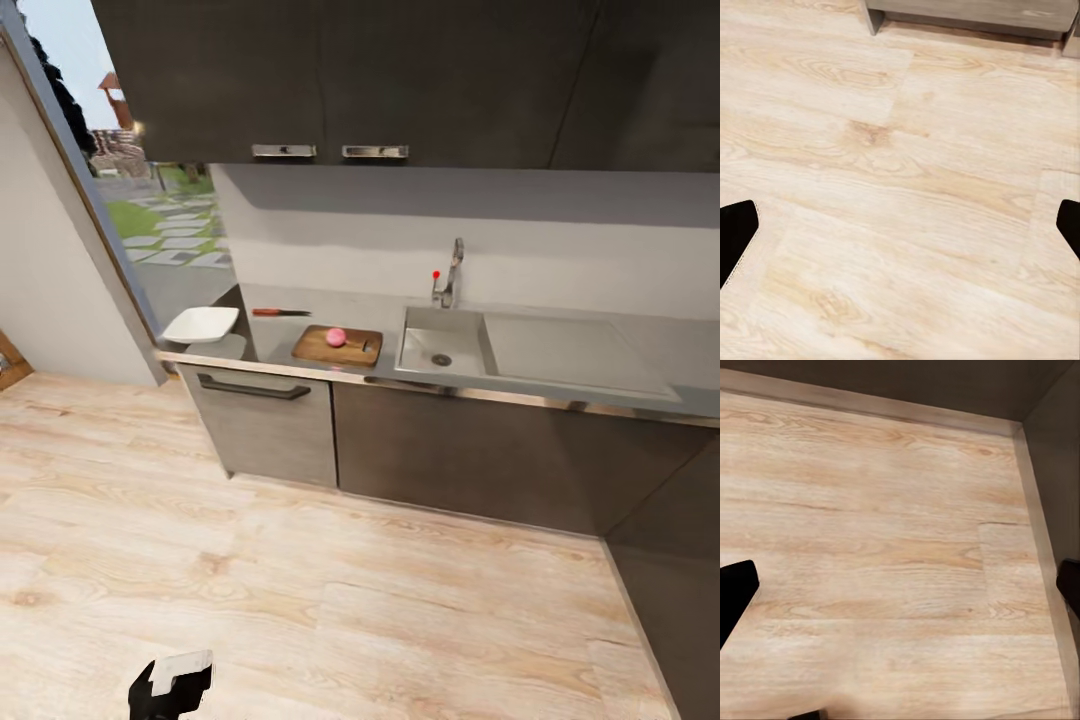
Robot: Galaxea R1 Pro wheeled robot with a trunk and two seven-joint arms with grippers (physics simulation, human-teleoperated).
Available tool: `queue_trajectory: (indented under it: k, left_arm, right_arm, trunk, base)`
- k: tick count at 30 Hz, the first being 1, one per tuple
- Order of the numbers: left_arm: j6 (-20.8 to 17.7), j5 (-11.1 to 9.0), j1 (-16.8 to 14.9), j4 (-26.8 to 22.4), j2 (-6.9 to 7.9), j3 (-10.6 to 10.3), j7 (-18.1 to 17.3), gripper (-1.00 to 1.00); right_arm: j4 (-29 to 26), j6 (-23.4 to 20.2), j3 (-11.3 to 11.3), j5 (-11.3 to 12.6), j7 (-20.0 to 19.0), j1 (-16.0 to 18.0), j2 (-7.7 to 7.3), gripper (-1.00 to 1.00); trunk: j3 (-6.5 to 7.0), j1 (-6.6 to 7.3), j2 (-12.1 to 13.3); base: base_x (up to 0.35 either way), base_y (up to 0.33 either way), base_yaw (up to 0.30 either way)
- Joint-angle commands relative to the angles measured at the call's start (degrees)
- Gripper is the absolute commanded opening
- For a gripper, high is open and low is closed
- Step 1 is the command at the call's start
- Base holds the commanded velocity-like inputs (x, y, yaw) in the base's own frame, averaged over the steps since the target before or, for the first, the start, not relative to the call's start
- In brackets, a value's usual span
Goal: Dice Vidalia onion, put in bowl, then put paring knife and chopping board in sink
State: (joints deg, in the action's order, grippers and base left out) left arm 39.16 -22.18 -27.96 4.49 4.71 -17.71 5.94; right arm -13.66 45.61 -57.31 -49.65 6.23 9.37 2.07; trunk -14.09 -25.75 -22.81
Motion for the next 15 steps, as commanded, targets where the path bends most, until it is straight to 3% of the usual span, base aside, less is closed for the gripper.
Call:
queue_trajectory:
  k: [1,15]
  left_arm:
    - [0.2,-0.1,-0.1,0.2,-0.02,-0.5,0.3,1.00]
    - [0.2,-0.1,-0.1,0.2,0.03,-0.5,0.3,1.00]
  right_arm:
    - [-0.1,0.1,-0.2,-0.6,0.5,0.0,0.04,1.00]
    - [-0.1,0.0,-0.2,-0.5,0.5,0.0,0.04,1.00]
  trunk:
    - [-0.01,-0.03,-0.1]
    - [1.24,-0.03,-0.1]
  base:
    - [-0.035,0.288,-0.004]
    - [-0.006,0.297,-0.091]
